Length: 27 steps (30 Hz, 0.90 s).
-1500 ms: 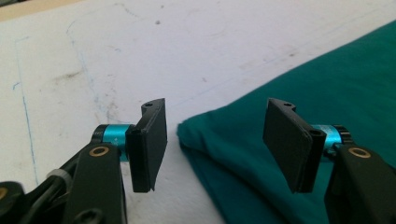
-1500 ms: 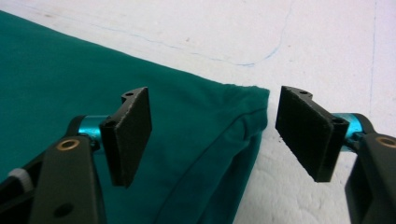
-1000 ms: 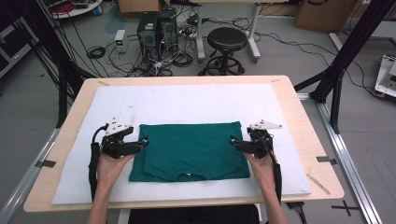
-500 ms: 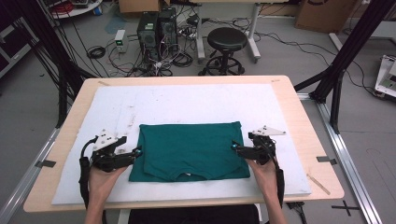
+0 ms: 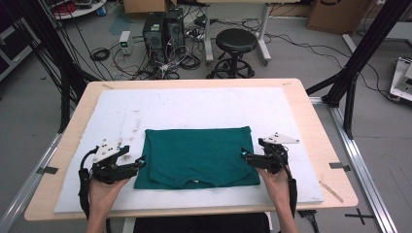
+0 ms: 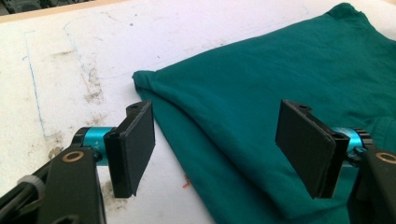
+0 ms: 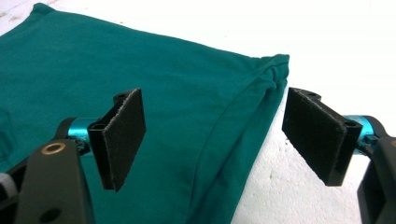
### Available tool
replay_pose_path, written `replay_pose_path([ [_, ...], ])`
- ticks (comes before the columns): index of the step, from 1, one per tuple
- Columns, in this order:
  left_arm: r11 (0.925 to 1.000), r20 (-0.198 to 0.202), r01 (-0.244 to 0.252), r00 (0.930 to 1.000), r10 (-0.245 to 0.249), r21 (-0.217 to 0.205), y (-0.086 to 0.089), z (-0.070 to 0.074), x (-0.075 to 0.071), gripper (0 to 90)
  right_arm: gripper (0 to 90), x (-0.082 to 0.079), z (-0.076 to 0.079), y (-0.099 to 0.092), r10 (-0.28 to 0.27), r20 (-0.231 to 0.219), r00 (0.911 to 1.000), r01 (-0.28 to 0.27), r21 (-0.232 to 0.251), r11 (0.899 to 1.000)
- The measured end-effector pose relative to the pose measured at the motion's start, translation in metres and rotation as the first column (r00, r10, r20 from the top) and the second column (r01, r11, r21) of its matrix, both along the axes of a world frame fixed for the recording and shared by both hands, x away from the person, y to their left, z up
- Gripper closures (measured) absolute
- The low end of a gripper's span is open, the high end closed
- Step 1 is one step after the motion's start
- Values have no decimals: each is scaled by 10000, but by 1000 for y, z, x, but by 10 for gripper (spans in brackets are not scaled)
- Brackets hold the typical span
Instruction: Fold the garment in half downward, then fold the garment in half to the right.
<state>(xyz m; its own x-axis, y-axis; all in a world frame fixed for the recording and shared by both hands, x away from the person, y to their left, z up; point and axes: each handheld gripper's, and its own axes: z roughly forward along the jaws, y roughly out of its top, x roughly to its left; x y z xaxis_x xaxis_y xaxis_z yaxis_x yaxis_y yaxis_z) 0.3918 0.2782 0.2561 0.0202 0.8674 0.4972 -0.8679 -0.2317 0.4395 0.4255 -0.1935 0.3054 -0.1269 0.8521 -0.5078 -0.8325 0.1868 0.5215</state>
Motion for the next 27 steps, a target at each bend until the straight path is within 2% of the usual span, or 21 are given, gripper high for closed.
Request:
replay_pose_path([
  [14, 9995, 5, -256, 9997, 256, 174, -13, -8, 2, 285, 219, 0, -2, 3, -39, 32, 10000, 40, -66, 10000],
  [21, 9997, -65, -241, 9997, 240, -43, -20, -10, 8, 285, 219, -1, -6, 2, 1, 118, 9999, 0, -64, 10000],
  [27, 9976, -261, -674, 9974, 670, -160, -30, -9, 15, 284, 219, -1, -7, 4, -18, 103, 9999, 19, -121, 9999],
])
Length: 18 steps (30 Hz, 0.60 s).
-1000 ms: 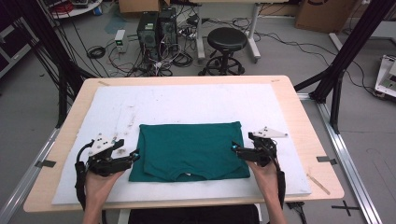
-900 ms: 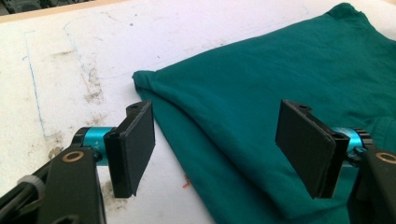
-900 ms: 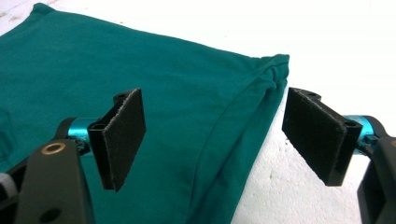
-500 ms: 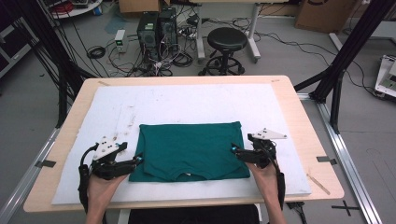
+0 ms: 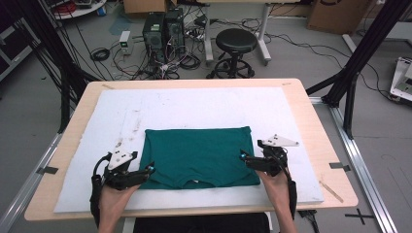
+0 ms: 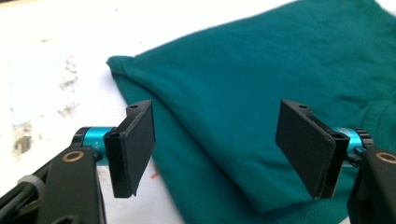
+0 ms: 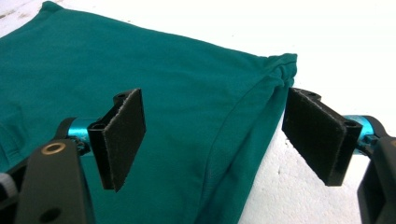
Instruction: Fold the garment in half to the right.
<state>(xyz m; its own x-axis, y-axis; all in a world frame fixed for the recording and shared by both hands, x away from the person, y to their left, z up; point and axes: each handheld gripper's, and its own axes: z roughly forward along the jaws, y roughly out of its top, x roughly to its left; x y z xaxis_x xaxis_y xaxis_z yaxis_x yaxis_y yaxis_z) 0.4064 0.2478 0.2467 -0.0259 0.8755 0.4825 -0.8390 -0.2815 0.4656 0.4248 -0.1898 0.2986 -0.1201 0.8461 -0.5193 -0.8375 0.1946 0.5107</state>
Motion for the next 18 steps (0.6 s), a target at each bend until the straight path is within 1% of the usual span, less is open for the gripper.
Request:
replay_pose_path([
  [4, 9998, -249, -205, 9995, 206, 20, -4, 2, 7, 285, 219, -1, 0, 1, 30, -2, 10000, -30, -25, 10000],
  [6, 9995, -333, -318, 9989, 319, 34, -6, 2, 10, 284, 219, -1, 0, 2, 2, 57, 10000, -2, -94, 10000],
  [8, 9993, -408, -383, 9984, 384, 33, -6, 2, 12, 284, 219, -2, -1, 3, 2, 21, 10000, -1, -135, 9999],
  [11, 9989, -461, -467, 9979, 463, -80, -4, 2, 15, 269, 219, -2, 0, 3, -8, 22, 10000, 8, -141, 9999],
  [14, 9986, -435, -412, 9983, 398, -318, -3, 2, 15, 255, 219, -2, 0, 4, -4, -17, 10000, 3, -152, 9999],
  [16, 9981, -504, -381, 9981, 357, -479, -2, 3, 15, 248, 219, -2, 1, 5, -15, -9, 10000, 15, -196, 9998],
  [18, 9974, -602, -453, 9973, 419, -564, -2, 3, 16, 247, 219, -2, 2, 7, -11, -41, 10000, 10, -241, 9997],
])
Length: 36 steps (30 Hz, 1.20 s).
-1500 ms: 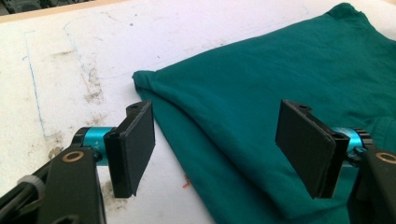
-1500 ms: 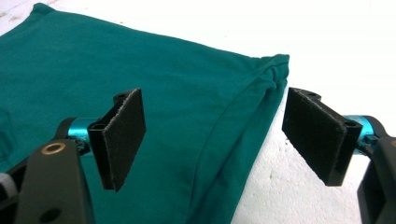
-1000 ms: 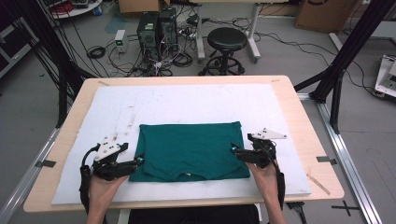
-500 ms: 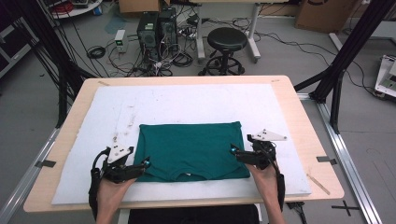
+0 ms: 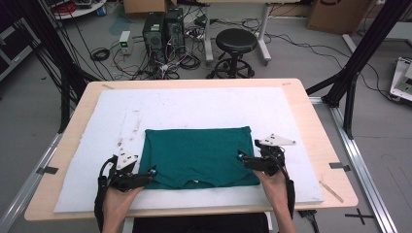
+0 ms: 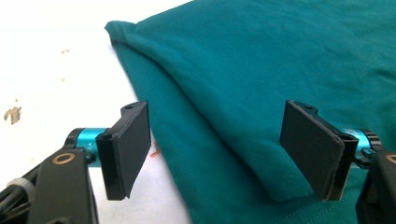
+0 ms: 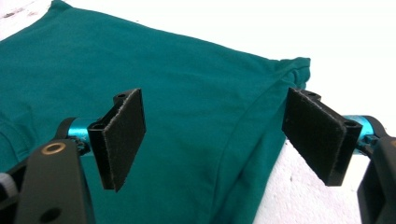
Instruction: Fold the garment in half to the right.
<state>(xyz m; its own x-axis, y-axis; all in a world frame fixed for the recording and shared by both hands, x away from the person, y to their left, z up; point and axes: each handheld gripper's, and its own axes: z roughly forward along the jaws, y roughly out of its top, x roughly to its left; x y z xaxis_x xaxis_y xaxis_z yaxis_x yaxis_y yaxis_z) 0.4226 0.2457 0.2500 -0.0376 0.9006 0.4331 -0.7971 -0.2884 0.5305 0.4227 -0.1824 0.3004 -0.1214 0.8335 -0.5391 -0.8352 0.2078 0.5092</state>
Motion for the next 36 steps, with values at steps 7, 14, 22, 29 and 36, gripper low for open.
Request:
replay_pose_path([
  [7, 9988, -453, -450, 9980, 441, -197, -10, -1, 9, 247, 220, -1, 4, 8, -62, -23, 10000, 62, -253, 9997],
  [14, 9974, -774, -366, 9965, 318, -621, -6, -7, 14, 247, 220, -5, 6, 15, -33, 32, 10000, 35, -495, 9988],
  [22, 9985, -920, 76, 9957, -125, -538, -2, -12, 17, 296, 220, -12, 15, 29, -1, 79, 10000, 8, -826, 9966],
  [29, 9990, -860, 78, 9962, -115, -437, -4, -14, 17, 326, 220, -18, 26, 48, -154, -69, 9999, 144, -1306, 9913],
  [36, 9992, -777, 150, 9968, -178, -360, -3, -16, 18, 376, 219, -25, 36, 73, -473, -94, 9988, 449, -1799, 9827],
])
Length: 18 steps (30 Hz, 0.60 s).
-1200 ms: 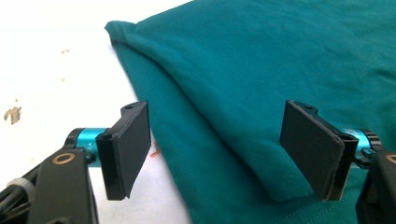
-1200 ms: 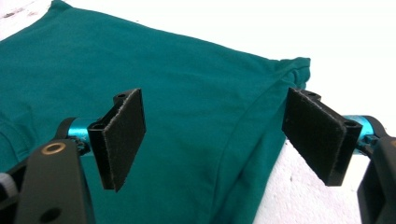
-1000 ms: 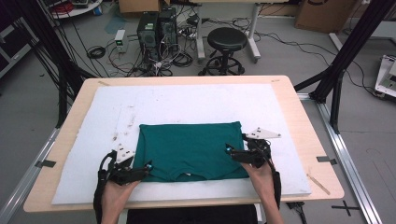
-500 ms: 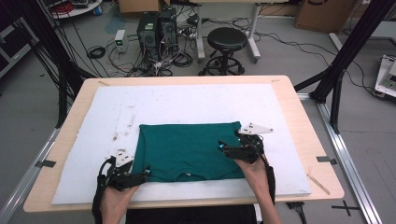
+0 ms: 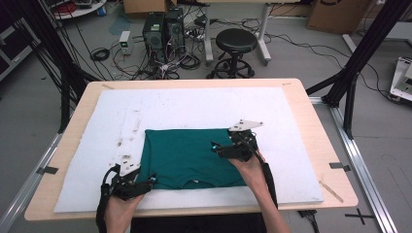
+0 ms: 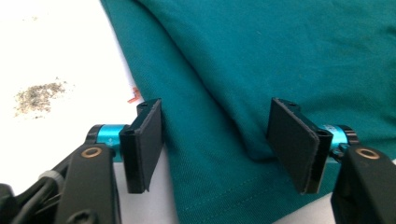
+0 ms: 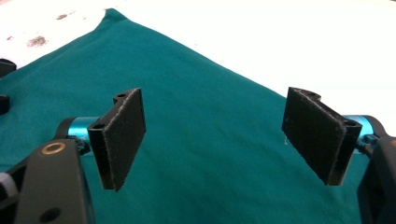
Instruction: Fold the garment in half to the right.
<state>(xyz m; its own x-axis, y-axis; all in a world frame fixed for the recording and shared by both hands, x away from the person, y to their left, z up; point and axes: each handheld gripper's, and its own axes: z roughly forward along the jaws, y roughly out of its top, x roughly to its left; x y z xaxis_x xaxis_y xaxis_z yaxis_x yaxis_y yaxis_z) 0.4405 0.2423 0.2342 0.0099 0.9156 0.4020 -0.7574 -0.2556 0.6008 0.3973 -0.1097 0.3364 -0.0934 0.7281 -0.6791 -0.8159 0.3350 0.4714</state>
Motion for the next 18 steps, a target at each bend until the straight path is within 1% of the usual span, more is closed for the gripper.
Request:
replay_pose_path([
  [6, 9997, 69, 107, 9999, -108, 197, 2, -2, 0, 447, 229, -2, 13, 25, -293, -150, 9995, 285, -484, 9984],
  [10, 9989, 118, 262, 9996, -266, 389, 3, -3, 1, 526, 232, 0, 22, 39, -534, -365, 9979, 505, -768, 9958],
  [13, 9983, 118, 312, 9994, -318, 482, 3, -3, 1, 567, 232, 0, 27, 49, -717, -470, 9963, 666, -1026, 9925],
  [16, 9977, 114, 361, 9993, -368, 581, 3, -3, 1, 621, 238, 0, 31, 59, -635, -496, 9967, 567, -1287, 9901],
  [18, 9972, 129, 419, 9990, -428, 616, 4, -3, 1, 644, 238, -1, 34, 64, -752, -563, 9956, 666, -1403, 9879],
])
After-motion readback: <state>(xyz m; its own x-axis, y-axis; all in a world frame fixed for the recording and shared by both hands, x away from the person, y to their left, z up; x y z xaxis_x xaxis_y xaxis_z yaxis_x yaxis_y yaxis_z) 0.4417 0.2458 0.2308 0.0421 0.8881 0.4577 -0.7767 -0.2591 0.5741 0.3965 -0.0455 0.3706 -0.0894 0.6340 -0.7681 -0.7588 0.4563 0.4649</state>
